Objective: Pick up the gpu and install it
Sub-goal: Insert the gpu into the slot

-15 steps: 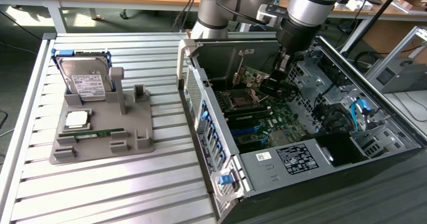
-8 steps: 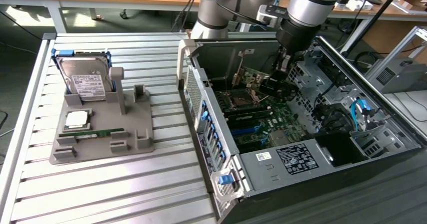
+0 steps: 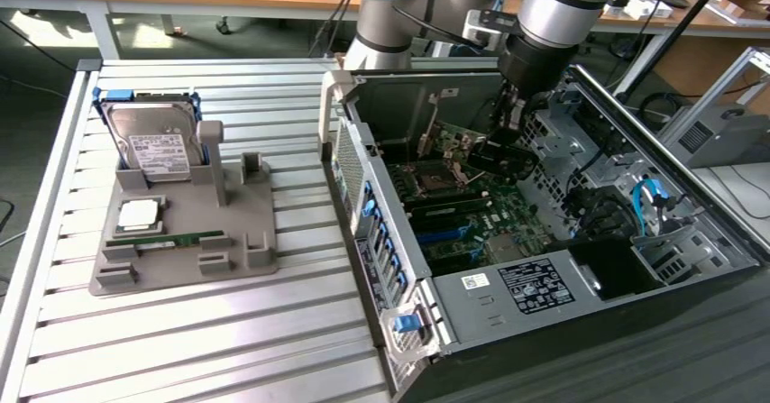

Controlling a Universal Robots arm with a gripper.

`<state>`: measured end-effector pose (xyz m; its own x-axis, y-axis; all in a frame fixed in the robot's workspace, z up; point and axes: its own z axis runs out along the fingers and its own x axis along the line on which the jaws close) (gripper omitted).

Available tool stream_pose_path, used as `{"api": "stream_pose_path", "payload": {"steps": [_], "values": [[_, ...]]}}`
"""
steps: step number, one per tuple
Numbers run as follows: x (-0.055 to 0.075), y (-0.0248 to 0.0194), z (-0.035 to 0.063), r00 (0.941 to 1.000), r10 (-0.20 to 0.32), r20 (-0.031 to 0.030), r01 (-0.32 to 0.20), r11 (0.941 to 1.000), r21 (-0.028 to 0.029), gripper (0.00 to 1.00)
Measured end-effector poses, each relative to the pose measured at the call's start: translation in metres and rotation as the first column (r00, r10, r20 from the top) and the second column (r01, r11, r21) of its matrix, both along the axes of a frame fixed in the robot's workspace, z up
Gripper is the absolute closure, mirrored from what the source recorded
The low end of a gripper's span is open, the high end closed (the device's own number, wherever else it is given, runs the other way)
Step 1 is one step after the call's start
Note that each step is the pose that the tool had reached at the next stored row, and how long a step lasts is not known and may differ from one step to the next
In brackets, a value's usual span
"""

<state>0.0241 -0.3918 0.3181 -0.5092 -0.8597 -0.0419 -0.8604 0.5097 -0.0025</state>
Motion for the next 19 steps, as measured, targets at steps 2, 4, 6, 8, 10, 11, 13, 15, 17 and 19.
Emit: {"api": "stream_pose_path", "payload": {"steps": [2, 4, 6, 8, 10, 11, 13, 15, 17, 19], "values": [[0.0000, 0.0000, 0.0000, 0.9999, 0.011, 0.0000, -0.011, 0.9999, 0.0000, 0.73], [0.0000, 0.0000, 0.0000, 0.9997, 0.022, 0.0000, -0.022, 0.9997, 0.0000, 0.73], [0.0000, 0.0000, 0.0000, 0.9993, 0.036, 0.0000, -0.036, 0.9993, 0.0000, 0.73], [0.0000, 0.0000, 0.0000, 0.9988, 0.050, 0.0000, -0.050, 0.9988, 0.0000, 0.73], [0.0000, 0.0000, 0.0000, 0.9978, 0.066, 0.0001, -0.066, 0.9978, 0.0000, 0.73], [0.0000, 0.0000, 0.0000, 0.9974, 0.072, 0.0000, -0.072, 0.9974, 0.0000, 0.73], [0.0000, 0.0000, 0.0000, 0.9966, 0.082, 0.0000, -0.082, 0.9966, 0.0000, 0.73], [0.0000, 0.0000, 0.0000, 0.9951, 0.099, 0.0000, -0.099, 0.9951, 0.0001, 0.73], [0.0000, 0.0000, 0.0000, 0.9936, 0.113, 0.0000, -0.113, 0.9936, 0.0000, 0.73], [0.0000, 0.0000, 0.0000, 0.9923, 0.124, 0.0000, -0.124, 0.9923, 0.0000, 0.73]]}}
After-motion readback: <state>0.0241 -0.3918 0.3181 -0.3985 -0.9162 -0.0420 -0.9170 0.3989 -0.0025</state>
